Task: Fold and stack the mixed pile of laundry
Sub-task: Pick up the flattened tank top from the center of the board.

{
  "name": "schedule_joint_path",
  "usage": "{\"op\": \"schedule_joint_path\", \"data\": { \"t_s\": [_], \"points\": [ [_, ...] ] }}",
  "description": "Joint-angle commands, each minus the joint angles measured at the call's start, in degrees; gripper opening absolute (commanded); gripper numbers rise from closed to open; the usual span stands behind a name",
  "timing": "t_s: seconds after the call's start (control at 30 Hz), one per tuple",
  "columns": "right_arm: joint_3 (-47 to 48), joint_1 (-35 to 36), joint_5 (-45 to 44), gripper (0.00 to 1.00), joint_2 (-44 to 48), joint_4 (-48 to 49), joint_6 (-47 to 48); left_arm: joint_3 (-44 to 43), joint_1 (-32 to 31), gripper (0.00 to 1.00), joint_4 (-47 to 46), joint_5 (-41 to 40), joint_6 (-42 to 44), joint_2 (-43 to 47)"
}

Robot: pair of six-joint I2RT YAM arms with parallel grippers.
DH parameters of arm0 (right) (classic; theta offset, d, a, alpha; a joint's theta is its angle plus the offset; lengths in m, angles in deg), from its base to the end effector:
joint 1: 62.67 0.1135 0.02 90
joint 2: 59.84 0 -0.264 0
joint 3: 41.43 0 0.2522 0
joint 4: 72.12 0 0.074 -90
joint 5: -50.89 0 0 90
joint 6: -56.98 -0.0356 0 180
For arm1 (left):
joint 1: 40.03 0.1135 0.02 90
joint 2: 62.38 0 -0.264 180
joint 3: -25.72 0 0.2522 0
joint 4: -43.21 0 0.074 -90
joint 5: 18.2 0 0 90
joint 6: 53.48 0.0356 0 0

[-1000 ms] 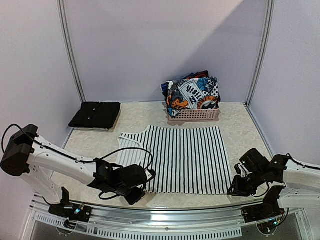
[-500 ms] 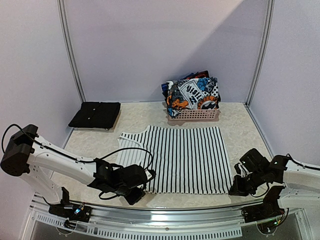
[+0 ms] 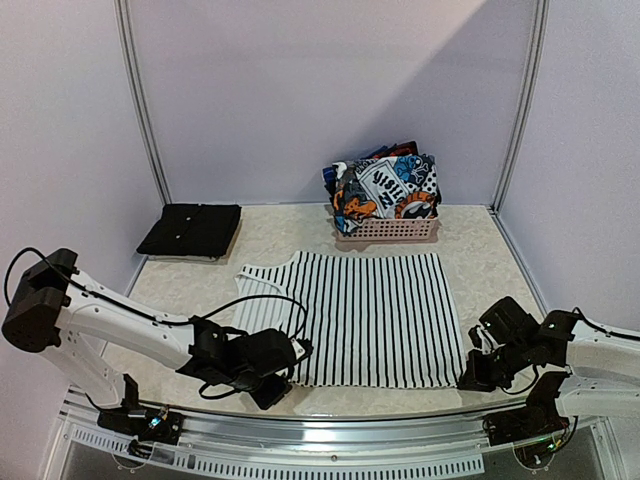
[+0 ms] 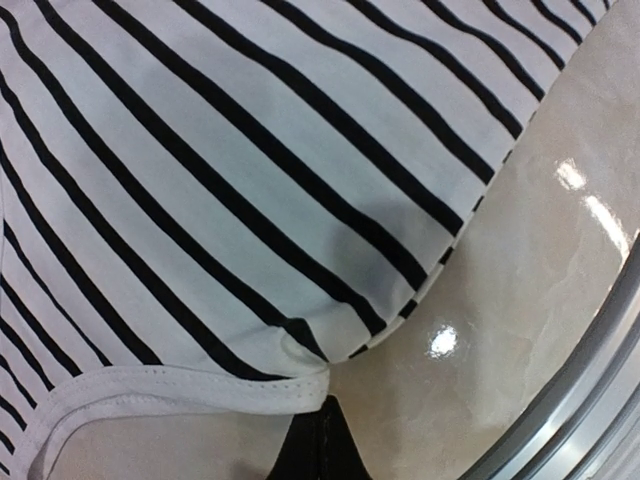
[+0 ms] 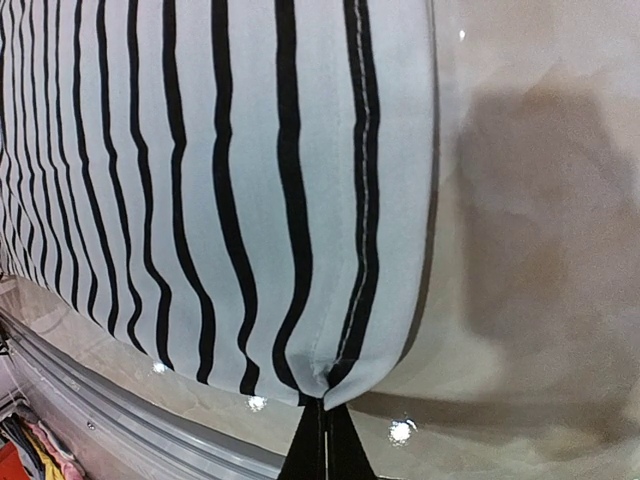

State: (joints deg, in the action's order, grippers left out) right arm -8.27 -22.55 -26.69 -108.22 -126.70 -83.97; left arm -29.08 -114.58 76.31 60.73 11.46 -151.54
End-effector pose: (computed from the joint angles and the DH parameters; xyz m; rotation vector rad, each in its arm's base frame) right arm 0.0911 0.0868 0.1426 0.2243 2.9798 0.6075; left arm 0.0775 -0.2546 0.1345 1.0956 2.5031 -0.2450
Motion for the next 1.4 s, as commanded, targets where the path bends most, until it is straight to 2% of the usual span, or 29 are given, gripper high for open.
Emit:
{"op": "schedule_joint_path", "data": {
  "t_s": [0.0, 0.87, 1.37],
  "points": [
    [0.78, 0.38, -1.73, 0.00, 0.89, -0.40, -0.23, -0.83, -0.87, 0.00, 0.32, 0.06, -0.21, -1.75],
    [3.26, 0.38, -4.48, 0.00, 2.43, -1.94, -0.72, -3.81, -0.78, 0.00, 4.72, -2.33, -1.09, -0.60],
    [4.11, 0.44, -4.59, 0.00, 4.15, -2.21, -0.72, -3.45, -0.78, 0.00, 8.98, -4.22, -3.20, 3.65]
  ]
}}
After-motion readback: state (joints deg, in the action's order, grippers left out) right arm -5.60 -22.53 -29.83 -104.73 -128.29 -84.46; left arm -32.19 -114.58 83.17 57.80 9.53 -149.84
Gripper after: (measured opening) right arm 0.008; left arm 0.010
